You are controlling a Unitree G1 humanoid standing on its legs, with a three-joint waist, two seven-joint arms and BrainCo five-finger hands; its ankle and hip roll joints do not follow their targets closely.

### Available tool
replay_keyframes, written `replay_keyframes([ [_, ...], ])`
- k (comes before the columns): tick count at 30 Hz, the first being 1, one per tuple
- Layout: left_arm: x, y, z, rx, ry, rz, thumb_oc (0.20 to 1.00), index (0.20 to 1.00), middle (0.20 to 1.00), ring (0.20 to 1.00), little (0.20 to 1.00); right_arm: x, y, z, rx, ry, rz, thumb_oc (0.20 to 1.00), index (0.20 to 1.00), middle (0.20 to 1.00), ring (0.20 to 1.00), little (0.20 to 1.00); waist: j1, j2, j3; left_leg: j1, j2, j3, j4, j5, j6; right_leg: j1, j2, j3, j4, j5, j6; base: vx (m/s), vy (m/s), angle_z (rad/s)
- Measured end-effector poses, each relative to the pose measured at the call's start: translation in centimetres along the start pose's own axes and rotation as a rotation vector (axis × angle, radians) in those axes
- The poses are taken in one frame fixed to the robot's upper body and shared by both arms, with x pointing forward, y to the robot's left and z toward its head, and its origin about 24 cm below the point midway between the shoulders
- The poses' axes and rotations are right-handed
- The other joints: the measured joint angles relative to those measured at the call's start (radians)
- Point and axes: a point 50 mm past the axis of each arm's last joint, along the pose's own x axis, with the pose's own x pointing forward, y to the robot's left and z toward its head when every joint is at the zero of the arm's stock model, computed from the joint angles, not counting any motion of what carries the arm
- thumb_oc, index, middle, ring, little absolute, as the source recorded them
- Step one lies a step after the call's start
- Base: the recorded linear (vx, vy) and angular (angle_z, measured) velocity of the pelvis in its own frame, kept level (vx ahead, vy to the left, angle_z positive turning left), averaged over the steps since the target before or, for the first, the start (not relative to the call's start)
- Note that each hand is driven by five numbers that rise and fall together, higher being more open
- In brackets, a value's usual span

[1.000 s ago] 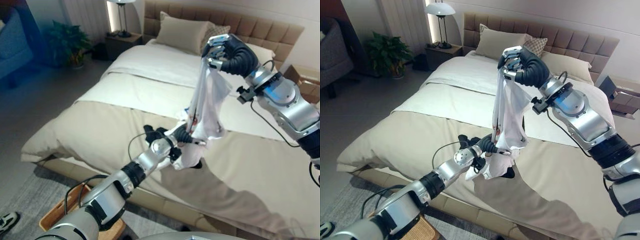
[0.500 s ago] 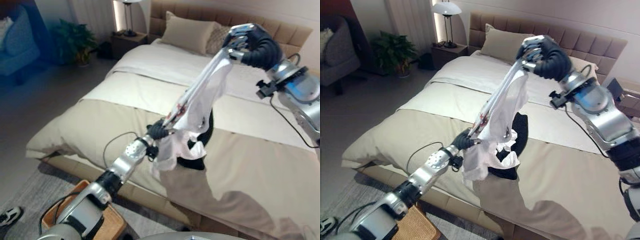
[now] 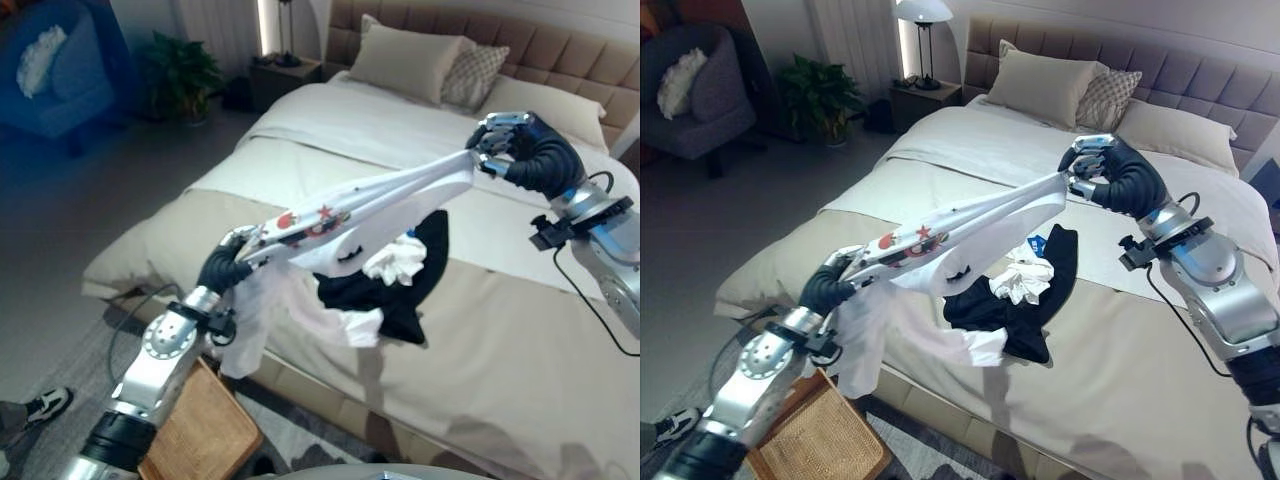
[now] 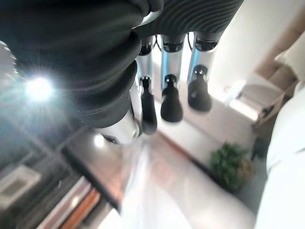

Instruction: Pick up clothes into the bucket

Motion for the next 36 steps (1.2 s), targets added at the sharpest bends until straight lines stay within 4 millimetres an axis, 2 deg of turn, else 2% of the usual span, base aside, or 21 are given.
replay_keyframes([
  [3, -2.5, 3.4, -0.2, 0.033, 0.056, 0.136, 0.2, 0.2, 0.2, 0.2, 0.2, -1.7, -1.6, -1.1, -0.042, 0.084, -0.045, 1.0, 1.0, 1.0, 1.0, 1.0, 0.0, 0.0, 0.013, -0.003, 0.0, -0.004, 0.001, 0.0, 0.0, 0.0, 0.0, -0.003, 0.0, 0.0, 0.0, 0.0, 0.001, 0.03],
  [5, -2.9, 4.0, -0.2, 0.05, 0.073, 0.15, 0.2, 0.2, 0.2, 0.2, 0.2, -2.3, -1.4, -1.8, -0.069, 0.13, -0.021, 1.0, 1.0, 1.0, 1.0, 1.0, 0.008, 0.0, 0.016, -0.005, -0.001, -0.008, 0.002, 0.0, 0.0, 0.001, 0.0, -0.008, 0.0, 0.0, 0.0, 0.0, 0.002, 0.08],
  [8, -3.2, 4.5, -0.1, 0.064, 0.081, 0.173, 0.2, 0.2, 0.2, 0.2, 0.2, -3.5, -0.1, -3.7, -0.098, 0.215, 0.024, 1.0, 1.0, 1.0, 1.0, 1.0, 0.016, -0.002, 0.023, -0.004, -0.002, -0.027, 0.003, 0.0, 0.0, 0.014, -0.002, -0.026, 0.0, -0.005, 0.005, 0.0, 0.011, 0.19],
  [11, -3.3, 4.8, -0.1, 0.081, 0.079, 0.208, 0.2, 0.2, 0.2, 0.2, 0.2, -4.3, 1.1, -5.6, -0.086, 0.272, 0.015, 1.0, 1.0, 1.0, 1.0, 1.0, 0.043, -0.001, 0.033, -0.007, -0.004, -0.034, 0.003, -0.001, -0.002, 0.016, -0.003, -0.033, 0.0, -0.006, 0.006, 0.0, 0.022, 0.09],
  [13, -3.6, 5.1, 0.0, 0.13, 0.081, 0.243, 0.2, 0.2, 0.2, 0.2, 0.2, -5.4, 2.5, -8.4, -0.091, 0.374, -0.018, 1.0, 1.0, 1.0, 1.0, 1.0, 0.053, 0.001, 0.05, -0.011, -0.009, -0.047, 0.003, -0.003, -0.004, 0.025, -0.007, -0.045, 0.0, -0.008, 0.008, 0.01, 0.014, 0.15],
  [14, -3.7, 5.2, -0.1, 0.134, 0.083, 0.257, 0.2, 0.2, 0.2, 0.2, 0.2, -5.6, 2.9, -9.0, -0.091, 0.397, -0.024, 1.0, 1.0, 1.0, 1.0, 1.0, 0.051, 0.002, 0.05, -0.007, -0.01, -0.048, 0.004, -0.004, -0.006, 0.025, -0.008, -0.045, 0.0, -0.008, 0.008, 0.0, 0.012, 0.1],
  [15, -3.8, 5.1, -0.4, 0.143, 0.084, 0.284, 0.2, 0.2, 0.2, 0.2, 0.2, -6.2, 3.9, -10.3, -0.097, 0.454, -0.028, 1.0, 1.0, 1.0, 1.0, 1.0, 0.066, 0.006, 0.053, -0.016, -0.014, -0.05, 0.005, -0.006, -0.008, 0.025, -0.012, -0.046, 0.0, -0.009, 0.009, -0.01, 0.007, 0.05],
  [18, -4.0, 5.1, -0.5, 0.184, 0.08, 0.327, 0.2, 0.2, 0.2, 0.2, 0.2, -6.7, 6.0, -11.4, -0.079, 0.49, -0.024, 1.0, 1.0, 1.0, 1.0, 1.0, 0.071, 0.011, 0.061, -0.028, -0.023, -0.067, 0.015, -0.005, -0.008, 0.024, -0.018, -0.063, 0.0, -0.01, 0.01, -0.03, 0.009, 0.18],
  [21, -4.1, 4.8, -0.8, 0.234, 0.088, 0.344, 0.2, 0.2, 0.2, 0.2, 0.2, -6.7, 7.2, -11.7, -0.047, 0.489, -0.037, 1.0, 1.0, 1.0, 1.0, 1.0, 0.072, 0.009, 0.079, -0.057, -0.033, -0.094, 0.052, -0.005, -0.008, 0.026, -0.027, -0.088, 0.001, -0.01, 0.01, -0.06, 0.009, 0.24],
  [23, -3.7, 4.9, -0.9, 0.262, 0.086, 0.352, 0.2, 0.2, 0.2, 0.2, 0.2, -6.6, 7.3, -11.6, -0.053, 0.483, -0.039, 1.0, 1.0, 1.0, 1.0, 1.0, 0.08, 0.012, 0.12, -0.079, -0.035, -0.112, 0.082, -0.005, -0.008, 0.019, -0.033, -0.11, 0.03, -0.02, 0.009, -0.12, 0.02, 0.3],
  [29, -3.4, 5.5, -1.6, 0.353, 0.119, 0.406, 0.2, 0.2, 0.2, 0.2, 0.2, -6.4, 7.5, -11.4, -0.06, 0.472, -0.032, 1.0, 1.0, 1.0, 1.0, 1.0, 0.112, 0.01, 0.188, -0.166, -0.035, -0.161, 0.13, -0.015, -0.017, -0.052, -0.047, -0.154, 0.124, -0.064, 0.005, -0.11, 0.009, 0.26],
  [32, -2.9, 5.8, -1.7, 0.401, 0.123, 0.433, 0.2, 0.2, 0.2, 0.2, 0.2, -5.9, 7.7, -11.2, -0.062, 0.457, -0.022, 1.0, 1.0, 1.0, 1.0, 1.0, 0.126, 0.005, 0.238, -0.228, -0.04, -0.183, 0.179, -0.02, -0.022, -0.113, -0.069, -0.163, 0.222, -0.1, 0.003, -0.18, 0.004, 0.25],
  [36, -0.6, 6.9, -0.9, 0.42, 0.062, 0.552, 0.2, 0.2, 0.2, 0.2, 0.2, -3.5, 8.4, -10.3, -0.059, 0.38, -0.02, 1.0, 1.0, 1.0, 1.0, 1.0, 0.14, -0.003, 0.309, -0.387, -0.055, -0.219, 0.294, -0.026, -0.024, -0.28, -0.125, -0.186, 0.428, -0.179, -0.018, -0.14, 0.006, 0.31],
])
